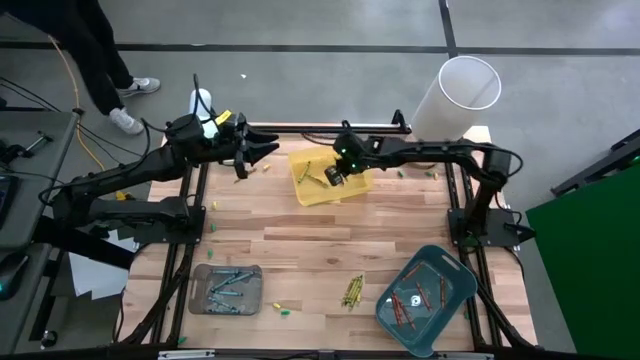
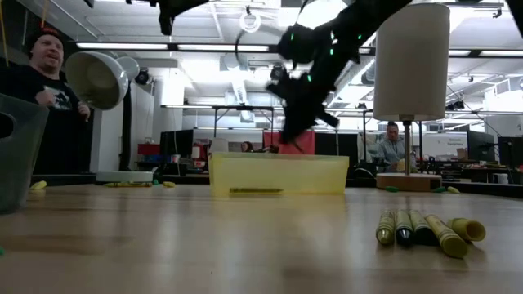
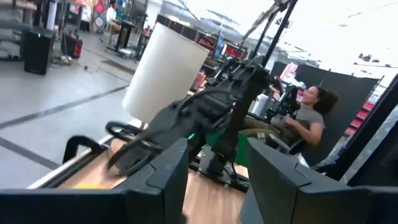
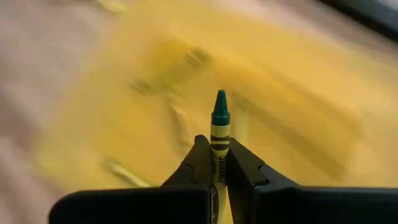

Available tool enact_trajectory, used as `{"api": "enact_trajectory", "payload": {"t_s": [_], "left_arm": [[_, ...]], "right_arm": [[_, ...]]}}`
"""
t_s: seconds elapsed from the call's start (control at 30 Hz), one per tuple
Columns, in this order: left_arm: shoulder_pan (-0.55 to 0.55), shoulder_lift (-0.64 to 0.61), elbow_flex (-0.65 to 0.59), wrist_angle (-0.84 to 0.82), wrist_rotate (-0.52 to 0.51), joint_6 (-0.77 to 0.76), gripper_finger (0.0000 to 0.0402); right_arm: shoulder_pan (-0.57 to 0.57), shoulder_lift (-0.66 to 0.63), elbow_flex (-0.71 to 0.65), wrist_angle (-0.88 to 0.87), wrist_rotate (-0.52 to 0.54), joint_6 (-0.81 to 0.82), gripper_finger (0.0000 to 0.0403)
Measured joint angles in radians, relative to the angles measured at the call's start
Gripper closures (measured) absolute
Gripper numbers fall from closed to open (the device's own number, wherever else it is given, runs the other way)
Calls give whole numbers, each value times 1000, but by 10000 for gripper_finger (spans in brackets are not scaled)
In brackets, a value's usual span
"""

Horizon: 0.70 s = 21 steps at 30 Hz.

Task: Sort crayons
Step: Put the green crayon into the yellow bin

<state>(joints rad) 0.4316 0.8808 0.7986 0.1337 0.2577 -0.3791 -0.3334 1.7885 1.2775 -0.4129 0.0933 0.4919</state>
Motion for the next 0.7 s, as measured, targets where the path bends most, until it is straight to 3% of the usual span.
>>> {"api": "enact_trajectory", "payload": {"t_s": [0.1, 0.4, 0.57, 0.7], "left_arm": [[0, 5, 0, -2, 0, -10, 254], [0, 24, 0, -4, 0, -13, 252], [-3, 24, 0, -2, 0, -14, 253], [-3, 24, 0, -2, 0, -13, 252]], "right_arm": [[-16, 49, 2, -86, 58, 48, 397], [-70, 160, 3, -77, 135, 182, 395], [-87, 182, 3, -65, 115, 226, 390], [-87, 182, 3, -65, 95, 225, 363]]}}
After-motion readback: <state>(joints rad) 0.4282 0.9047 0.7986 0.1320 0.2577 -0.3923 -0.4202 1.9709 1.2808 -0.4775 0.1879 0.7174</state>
